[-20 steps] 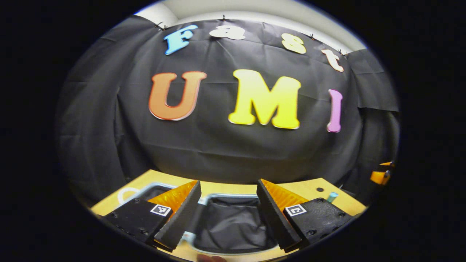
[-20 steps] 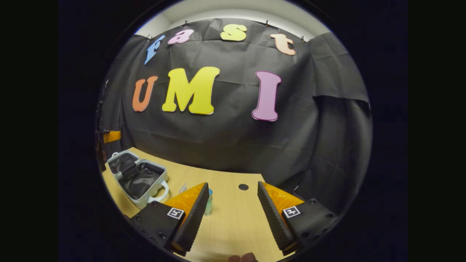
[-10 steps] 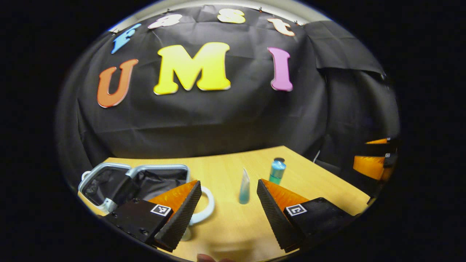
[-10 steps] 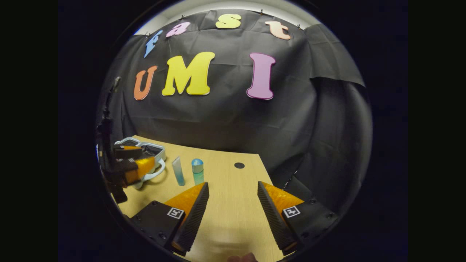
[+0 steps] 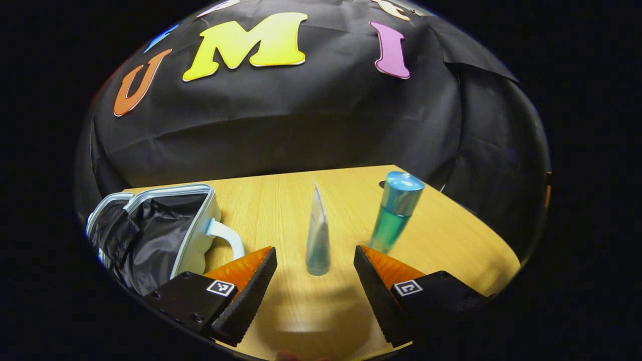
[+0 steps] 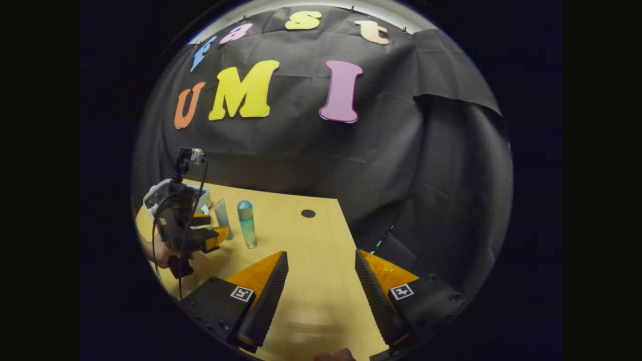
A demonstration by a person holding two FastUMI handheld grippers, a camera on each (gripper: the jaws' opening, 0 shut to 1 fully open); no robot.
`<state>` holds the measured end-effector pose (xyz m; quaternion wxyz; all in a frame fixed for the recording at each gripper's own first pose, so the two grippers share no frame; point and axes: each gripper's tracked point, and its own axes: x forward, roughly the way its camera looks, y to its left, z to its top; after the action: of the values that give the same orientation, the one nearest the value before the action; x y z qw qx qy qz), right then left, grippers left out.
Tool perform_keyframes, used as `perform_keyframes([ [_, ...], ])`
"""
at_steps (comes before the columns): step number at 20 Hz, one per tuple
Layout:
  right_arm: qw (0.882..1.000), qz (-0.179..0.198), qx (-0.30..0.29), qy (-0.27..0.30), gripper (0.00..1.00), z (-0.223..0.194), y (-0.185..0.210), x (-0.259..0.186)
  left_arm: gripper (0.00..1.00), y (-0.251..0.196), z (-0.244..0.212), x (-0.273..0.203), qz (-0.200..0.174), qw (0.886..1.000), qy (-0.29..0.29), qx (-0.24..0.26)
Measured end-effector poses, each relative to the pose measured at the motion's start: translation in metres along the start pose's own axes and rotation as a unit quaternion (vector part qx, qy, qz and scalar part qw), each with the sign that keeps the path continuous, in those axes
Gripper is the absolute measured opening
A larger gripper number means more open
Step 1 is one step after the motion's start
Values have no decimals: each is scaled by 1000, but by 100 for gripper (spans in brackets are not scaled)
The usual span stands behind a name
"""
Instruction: First open the suitcase, pack the skin care products into it, and then close the suitcase.
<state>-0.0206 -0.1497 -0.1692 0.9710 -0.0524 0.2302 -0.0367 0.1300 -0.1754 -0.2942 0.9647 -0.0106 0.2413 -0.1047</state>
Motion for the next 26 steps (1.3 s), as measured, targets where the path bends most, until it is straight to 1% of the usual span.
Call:
perform_keyframes([
  [2,1000,-5,-2,4,79,-3,-3,1,98,2,-3,12,-3,1000,10,-4],
  [4,1000,-7,-4,8,80,-5,-3,1,96,2,-6,23,-9,1000,19,-2],
  [6,1000,-6,-5,10,80,-6,0,2,90,4,-11,29,-10,1000,29,7],
  [7,1000,-6,-6,10,80,-6,2,3,80,3,-15,31,-13,999,37,5],
  [9,1000,-2,-8,6,80,-1,8,5,67,0,-27,34,-24,998,55,-1],
  [10,1000,-1,-10,6,80,0,10,7,63,-1,-28,33,-27,998,60,-3],
  [11,1000,-1,-11,6,80,0,13,10,59,-2,-26,35,-30,998,55,-4],
  [12,1000,0,-10,6,80,0,15,12,63,-1,-25,37,-30,998,53,-3],
  [13,1000,3,-9,7,80,-1,18,16,43,-1,-25,35,-33,997,62,-8],
  [15,1000,14,-10,11,80,-7,29,30,41,-4,-22,19,-40,996,71,-31],
  [16,999,31,-3,19,79,-12,41,40,41,-1,-13,5,-39,996,67,-39],
  [17,998,52,9,30,80,-19,59,53,32,4,-2,-11,-35,997,58,-46],
  [18,996,72,20,44,80,-26,79,66,40,12,7,-33,-29,997,48,-53],
  [21,991,109,41,64,80,-39,134,104,39,38,20,-94,-13,997,39,-70],
  [24,988,130,44,67,80,-42,174,132,39,63,20,-134,9,996,40,-76],
  [26,987,138,41,68,79,-43,193,148,39,79,16,-151,29,994,47,-91],
])
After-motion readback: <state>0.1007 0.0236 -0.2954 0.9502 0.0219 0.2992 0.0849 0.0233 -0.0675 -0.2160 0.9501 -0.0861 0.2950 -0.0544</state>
